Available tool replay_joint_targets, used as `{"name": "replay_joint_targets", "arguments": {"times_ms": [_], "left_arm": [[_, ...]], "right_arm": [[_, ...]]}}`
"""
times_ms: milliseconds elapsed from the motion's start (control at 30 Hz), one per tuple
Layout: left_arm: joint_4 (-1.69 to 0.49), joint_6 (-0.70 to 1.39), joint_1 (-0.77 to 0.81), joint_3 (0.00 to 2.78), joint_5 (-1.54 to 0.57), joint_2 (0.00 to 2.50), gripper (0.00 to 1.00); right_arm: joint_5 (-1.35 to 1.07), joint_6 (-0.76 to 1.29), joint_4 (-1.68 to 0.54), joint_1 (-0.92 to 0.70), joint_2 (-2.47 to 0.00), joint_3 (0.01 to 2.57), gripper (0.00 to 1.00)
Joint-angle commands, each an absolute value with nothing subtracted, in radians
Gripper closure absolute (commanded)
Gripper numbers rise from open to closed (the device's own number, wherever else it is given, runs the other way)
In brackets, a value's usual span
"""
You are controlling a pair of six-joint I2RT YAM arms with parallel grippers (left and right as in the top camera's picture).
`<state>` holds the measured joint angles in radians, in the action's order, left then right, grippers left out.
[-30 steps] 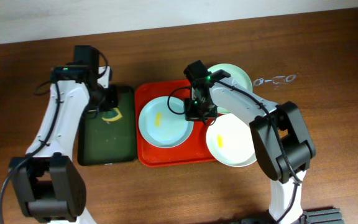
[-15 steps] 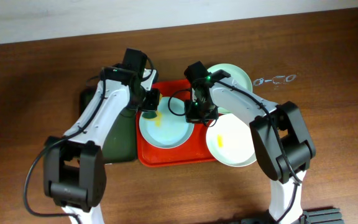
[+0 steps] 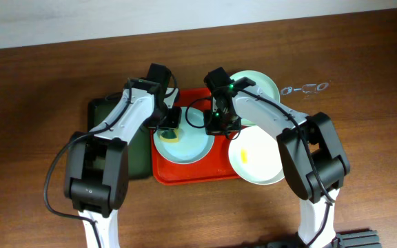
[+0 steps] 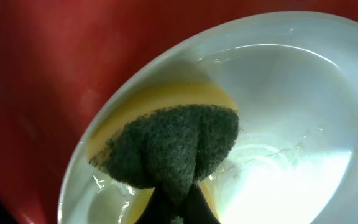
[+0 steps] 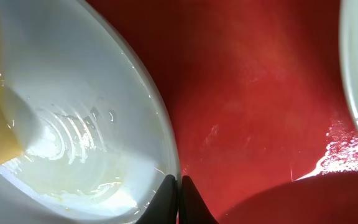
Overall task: Clean dirty plates on tray and stack at the side
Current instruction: 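Scrub the white plate's stain with the held sponge using the left gripper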
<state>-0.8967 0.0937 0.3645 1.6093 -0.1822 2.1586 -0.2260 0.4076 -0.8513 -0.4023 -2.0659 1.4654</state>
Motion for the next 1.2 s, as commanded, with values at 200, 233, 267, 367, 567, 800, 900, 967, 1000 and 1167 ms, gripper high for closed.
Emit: {"name": "replay_joint_targets", "arguments": {"times_ms": [200,233,267,367,567,800,900,967,1000,1167], "left_arm": [[-0.898,0.043,0.411,1.617,-0.431,2.212,1.0],[-0.899,0.043,0.404,1.621,-0.47,2.212,1.0],[-0.912,0.039,0.394,1.634,-0.487,2.212,1.0],[-0.992,0.029,0.35,1.715,-0.453,2.194,1.0],[-1.058,0.03,0.311,1.803,-0.253,2.129,1.0],[-0.899,0.042,0.332,1.575,-0.235,2.131,1.0],[-0.789,0.093,0.35,1.456,-0.242,2.131,1.0],[-0.784,0.092,0.36,1.435,-0.336,2.131,1.0],[-0.785,0.088,0.369,1.435,-0.41,2.131,1.0],[-0.841,0.074,0.39,1.529,-0.58,2.131,1.0]], "right_arm": [[-0.304,0.345,-0.829,-0.41,-2.067,1.456,0.96],[-0.304,0.344,-0.829,-0.41,-2.067,1.456,0.96],[-0.304,0.345,-0.829,-0.41,-2.067,1.456,0.96],[-0.304,0.345,-0.829,-0.41,-2.067,1.456,0.96],[-0.304,0.345,-0.83,-0.41,-2.067,1.456,0.96],[-0.303,0.345,-0.83,-0.41,-2.067,1.456,0.96],[-0.303,0.345,-0.83,-0.41,-2.067,1.456,0.96],[-0.303,0.345,-0.83,-0.41,-2.067,1.456,0.96],[-0.303,0.345,-0.83,-0.41,-2.067,1.456,0.96],[-0.303,0.345,-0.83,-0.41,-2.067,1.456,0.96]]}}
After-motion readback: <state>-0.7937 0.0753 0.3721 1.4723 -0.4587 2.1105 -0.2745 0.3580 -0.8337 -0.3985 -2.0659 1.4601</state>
